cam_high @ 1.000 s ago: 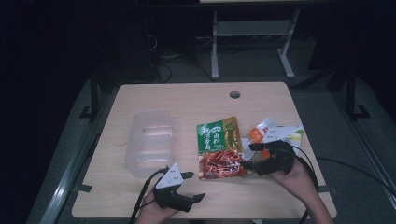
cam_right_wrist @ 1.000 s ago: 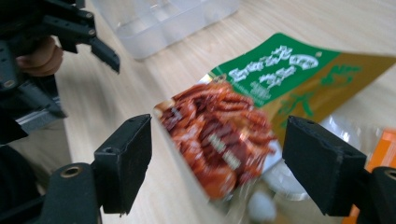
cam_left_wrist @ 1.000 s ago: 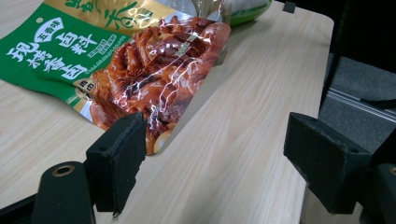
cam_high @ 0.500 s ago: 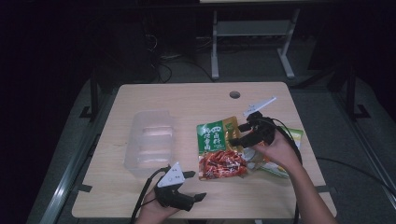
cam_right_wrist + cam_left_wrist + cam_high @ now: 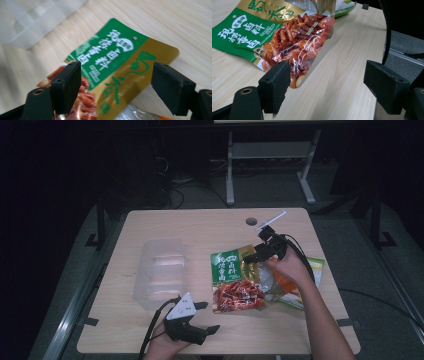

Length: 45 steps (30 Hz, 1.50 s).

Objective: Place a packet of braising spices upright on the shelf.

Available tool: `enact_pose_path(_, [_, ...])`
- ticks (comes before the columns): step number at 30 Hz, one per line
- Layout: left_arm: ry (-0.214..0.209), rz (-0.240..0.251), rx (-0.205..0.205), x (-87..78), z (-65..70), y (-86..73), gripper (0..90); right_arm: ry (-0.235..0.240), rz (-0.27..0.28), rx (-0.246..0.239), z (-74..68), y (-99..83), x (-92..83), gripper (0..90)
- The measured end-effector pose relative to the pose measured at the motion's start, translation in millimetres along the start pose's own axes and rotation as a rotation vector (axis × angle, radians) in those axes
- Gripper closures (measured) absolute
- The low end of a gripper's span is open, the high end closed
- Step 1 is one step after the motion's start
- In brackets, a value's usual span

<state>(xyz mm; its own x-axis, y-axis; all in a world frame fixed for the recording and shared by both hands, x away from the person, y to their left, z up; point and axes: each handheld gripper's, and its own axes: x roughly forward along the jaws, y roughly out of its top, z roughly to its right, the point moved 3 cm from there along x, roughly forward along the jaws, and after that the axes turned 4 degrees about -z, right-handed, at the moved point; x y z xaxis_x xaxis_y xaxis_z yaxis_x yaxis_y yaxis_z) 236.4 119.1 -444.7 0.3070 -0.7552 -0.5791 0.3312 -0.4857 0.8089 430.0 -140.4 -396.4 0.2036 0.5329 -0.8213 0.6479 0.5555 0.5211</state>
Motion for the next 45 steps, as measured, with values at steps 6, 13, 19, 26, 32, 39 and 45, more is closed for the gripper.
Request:
enact_pose_path(6, [-0.005, -0.002, 0.001, 2.3, 1.3, 0.4, 20.7, -0.003, -0.017, 0.090, 19.5, -2.4, 8.1, 24.4])
enact_pose_path(13, [-0.007, 0.000, 0.007, 3.3, 1.3, 0.7, 20.7, -0.023, -0.074, 0.143, 29.8, -2.7, 25.6, 28.8])
enact_pose_path(19, [-0.009, -0.007, 0.014, 3.7, 2.4, 0.2, 20.7, -0.012, -0.130, 0.207, 36.1, -3.6, 42.2, 33.2])
enact_pose_path(26, [-0.008, -0.007, 0.005, 1.7, -0.7, 0.4, 20.8, 0.019, -0.169, 0.225, 35.6, -3.7, 54.0, 50.8])
enact_pose_path(32, [-0.001, -0.002, 0.000, -1.0, -2.6, 0.4, 21.1, 0.035, -0.165, 0.181, 27.3, -0.7, 54.9, 79.4])
enact_pose_path(39, [-0.001, 0.020, -0.006, -1.6, -2.0, 0.6, 21.9, 0.071, -0.125, 0.122, 13.1, 4.5, 42.9, 89.6])
enact_pose_path(45, [-0.019, 0.012, -0.001, -0.5, -1.8, 0.9, 21.8, 0.091, -0.072, 0.099, 6.0, 5.9, 26.9, 89.8])
